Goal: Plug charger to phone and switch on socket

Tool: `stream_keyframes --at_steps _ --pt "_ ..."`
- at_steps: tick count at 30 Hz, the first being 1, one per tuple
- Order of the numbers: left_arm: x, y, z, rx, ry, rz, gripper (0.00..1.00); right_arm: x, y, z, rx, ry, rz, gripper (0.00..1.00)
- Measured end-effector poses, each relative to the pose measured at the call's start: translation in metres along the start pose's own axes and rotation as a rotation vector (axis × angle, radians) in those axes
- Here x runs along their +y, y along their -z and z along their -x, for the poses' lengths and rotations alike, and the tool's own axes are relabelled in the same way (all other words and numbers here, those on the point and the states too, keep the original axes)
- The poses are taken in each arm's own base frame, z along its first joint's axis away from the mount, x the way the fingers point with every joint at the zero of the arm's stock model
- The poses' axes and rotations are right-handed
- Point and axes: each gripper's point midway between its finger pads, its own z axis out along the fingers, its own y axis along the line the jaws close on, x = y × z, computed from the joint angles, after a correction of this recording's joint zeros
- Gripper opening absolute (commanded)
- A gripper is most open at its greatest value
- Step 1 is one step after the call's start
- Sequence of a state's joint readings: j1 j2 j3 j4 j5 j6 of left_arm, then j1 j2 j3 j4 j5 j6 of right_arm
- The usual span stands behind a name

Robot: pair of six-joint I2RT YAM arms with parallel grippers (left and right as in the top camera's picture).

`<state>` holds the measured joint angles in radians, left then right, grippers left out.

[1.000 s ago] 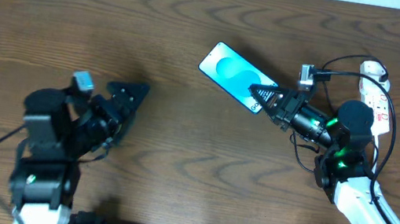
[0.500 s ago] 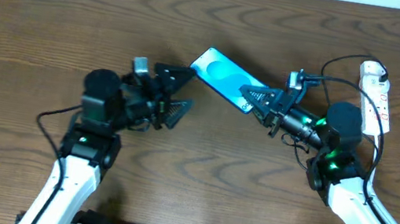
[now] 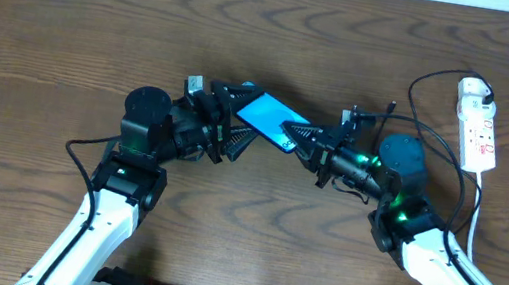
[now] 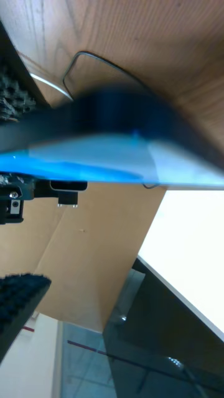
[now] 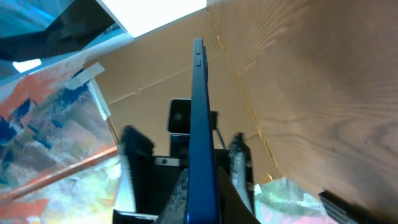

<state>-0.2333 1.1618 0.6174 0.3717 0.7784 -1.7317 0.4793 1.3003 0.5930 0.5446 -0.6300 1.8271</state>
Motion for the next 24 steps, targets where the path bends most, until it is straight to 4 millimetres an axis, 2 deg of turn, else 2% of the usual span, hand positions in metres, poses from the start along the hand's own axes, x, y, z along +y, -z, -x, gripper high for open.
stream_keyframes --at_steps 6,15,24 --pt "0.0002 0.0 0.0 0.0 0.009 0.001 0.57 -0.0025 -0.0054 -0.0073 -0.001 -0.024 -0.003 0.01" --pt "0.0012 -0.0002 -0.0001 0.001 0.011 0.004 0.36 -0.0011 -0.0062 -0.0082 -0.004 0.0 0.004 0.01" --pt "0.0034 -0.0011 -0.0002 0.002 0.016 0.011 0.23 0.0023 -0.0056 -0.0079 -0.009 0.014 0.016 0.01"
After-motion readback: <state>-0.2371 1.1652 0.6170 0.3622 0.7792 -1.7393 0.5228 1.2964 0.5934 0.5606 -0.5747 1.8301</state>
